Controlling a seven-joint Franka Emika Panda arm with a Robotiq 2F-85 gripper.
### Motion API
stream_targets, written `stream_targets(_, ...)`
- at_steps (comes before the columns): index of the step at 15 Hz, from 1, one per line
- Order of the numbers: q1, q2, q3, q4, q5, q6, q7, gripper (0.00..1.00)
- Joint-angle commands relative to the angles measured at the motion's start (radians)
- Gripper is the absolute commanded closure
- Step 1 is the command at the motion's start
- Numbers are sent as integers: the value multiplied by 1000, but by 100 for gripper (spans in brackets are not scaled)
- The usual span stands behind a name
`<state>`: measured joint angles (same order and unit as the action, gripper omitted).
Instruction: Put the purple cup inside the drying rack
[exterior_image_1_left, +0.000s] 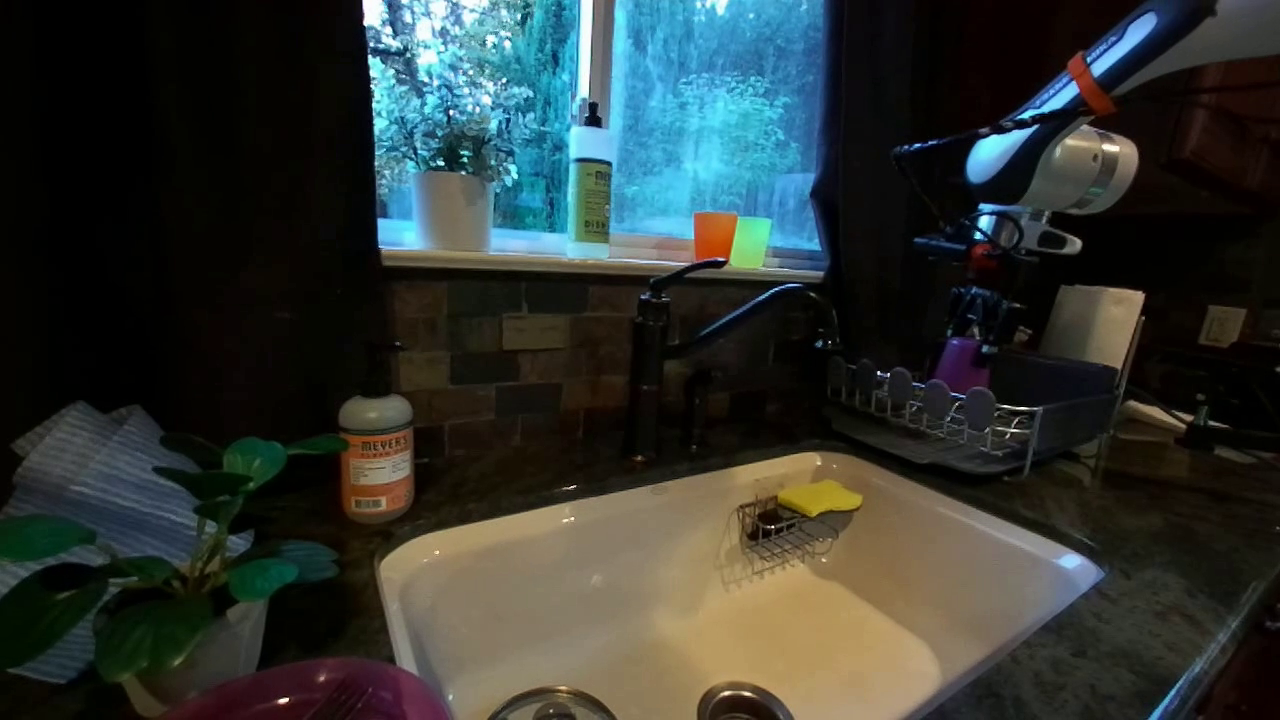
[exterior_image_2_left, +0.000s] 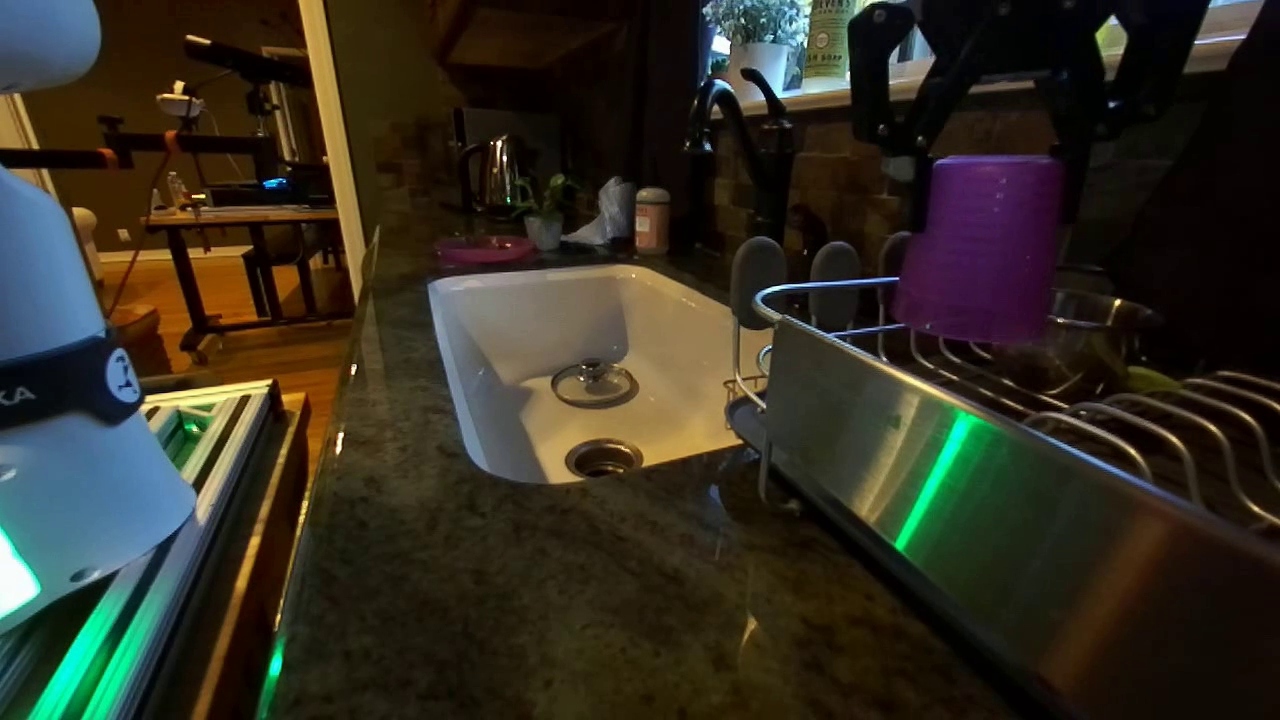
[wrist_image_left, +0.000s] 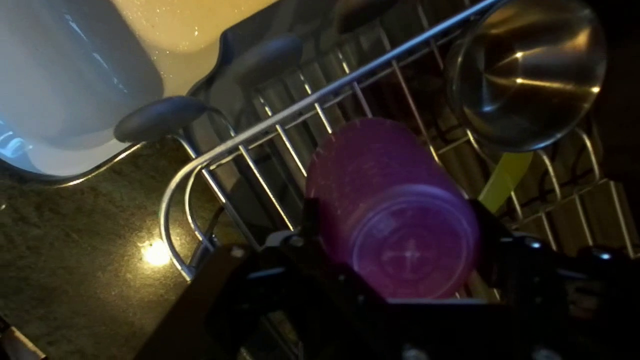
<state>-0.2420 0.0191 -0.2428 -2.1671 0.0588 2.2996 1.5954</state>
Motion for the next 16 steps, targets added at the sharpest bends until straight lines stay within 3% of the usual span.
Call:
stream_targets(1, 6, -20, 2, -51, -19, 48, 50, 55)
stream_targets(7, 14, 38, 5, -30, -29, 189, 59, 55)
stream_targets(16, 31, 81, 14, -36, 35, 210, 8, 55)
